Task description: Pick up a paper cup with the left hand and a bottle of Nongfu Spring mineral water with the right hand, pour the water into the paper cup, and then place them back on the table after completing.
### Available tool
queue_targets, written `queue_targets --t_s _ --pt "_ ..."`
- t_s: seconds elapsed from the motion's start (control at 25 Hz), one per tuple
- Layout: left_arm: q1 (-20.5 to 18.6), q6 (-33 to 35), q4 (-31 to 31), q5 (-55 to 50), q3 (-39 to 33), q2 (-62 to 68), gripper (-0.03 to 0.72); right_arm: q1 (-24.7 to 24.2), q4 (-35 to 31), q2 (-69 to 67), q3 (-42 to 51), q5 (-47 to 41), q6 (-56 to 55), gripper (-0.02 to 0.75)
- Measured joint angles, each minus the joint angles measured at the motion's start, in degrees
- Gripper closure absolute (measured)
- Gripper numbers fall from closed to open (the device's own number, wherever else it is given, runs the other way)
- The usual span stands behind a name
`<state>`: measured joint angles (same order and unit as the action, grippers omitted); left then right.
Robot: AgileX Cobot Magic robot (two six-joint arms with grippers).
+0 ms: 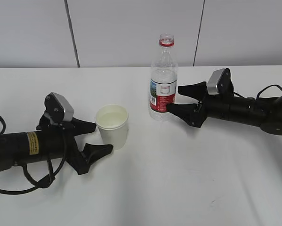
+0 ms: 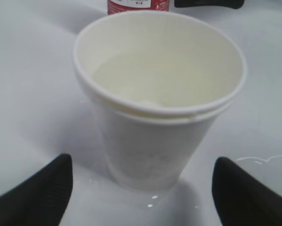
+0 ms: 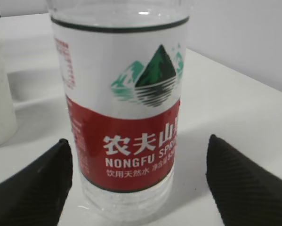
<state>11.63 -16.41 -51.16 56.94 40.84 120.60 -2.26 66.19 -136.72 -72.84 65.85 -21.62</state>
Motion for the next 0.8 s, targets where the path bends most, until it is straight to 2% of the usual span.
queue_targets --t_s 0.32,0.44,0.6,0.8 --pt "-4.8 0.0 0.2 -2.0 -2.6 -4.2 0.134 -3.3 0.9 0.0 0.0 0.0 -0.5 0.095" --pt "-6.1 0.0 2.0 -4.1 -2.6 -5.5 0.134 -3.9 -1.8 0.0 0.0 0.0 -0.6 0.103" --pt "-6.5 0.0 7.2 -8.8 -2.8 -7.6 0.134 -4.0 -8.2 0.4 0.0 -0.8 -0.6 0.111" --pt "-6.5 2.0 14.1 -13.7 -2.8 -10.7 0.134 -4.0 -15.2 4.7 0.0 -8.7 3.9 0.124"
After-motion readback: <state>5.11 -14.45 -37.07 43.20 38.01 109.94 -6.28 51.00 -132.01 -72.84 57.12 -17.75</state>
